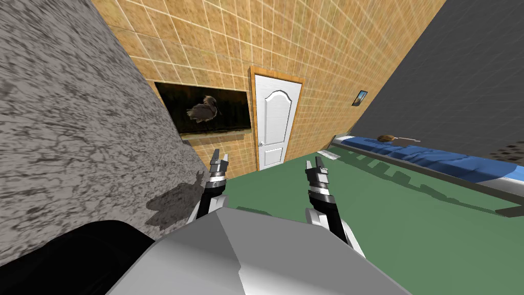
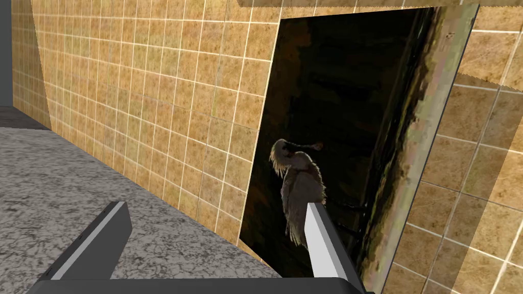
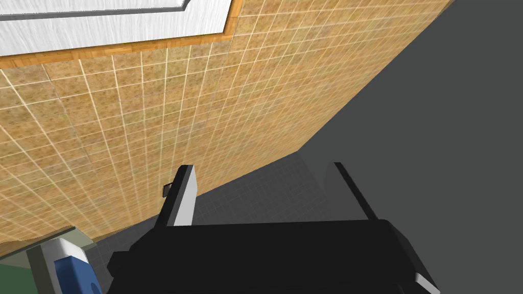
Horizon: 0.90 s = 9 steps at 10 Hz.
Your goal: Pull the door open
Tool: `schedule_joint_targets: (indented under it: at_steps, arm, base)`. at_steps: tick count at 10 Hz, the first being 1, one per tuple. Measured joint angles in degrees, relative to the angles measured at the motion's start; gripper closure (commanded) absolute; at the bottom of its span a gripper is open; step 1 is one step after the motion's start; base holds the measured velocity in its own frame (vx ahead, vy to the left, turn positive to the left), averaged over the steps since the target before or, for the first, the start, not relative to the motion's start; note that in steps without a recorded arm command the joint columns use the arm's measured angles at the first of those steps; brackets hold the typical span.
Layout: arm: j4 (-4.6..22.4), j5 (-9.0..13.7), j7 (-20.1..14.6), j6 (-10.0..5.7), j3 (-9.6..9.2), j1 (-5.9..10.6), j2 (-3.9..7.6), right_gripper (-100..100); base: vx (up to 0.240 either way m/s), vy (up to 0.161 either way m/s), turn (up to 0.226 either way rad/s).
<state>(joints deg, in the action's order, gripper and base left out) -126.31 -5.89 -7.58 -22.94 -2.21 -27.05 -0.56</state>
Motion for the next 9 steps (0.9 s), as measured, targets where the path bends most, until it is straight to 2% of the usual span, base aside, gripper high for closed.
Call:
schedule_joint_targets:
  at_steps: [9]
  arm:
    - [0.75, 0.17, 0.05, -0.12, 0.04, 0.31, 0.86, -100]
  base:
    - [0.185, -0.137, -0.026]
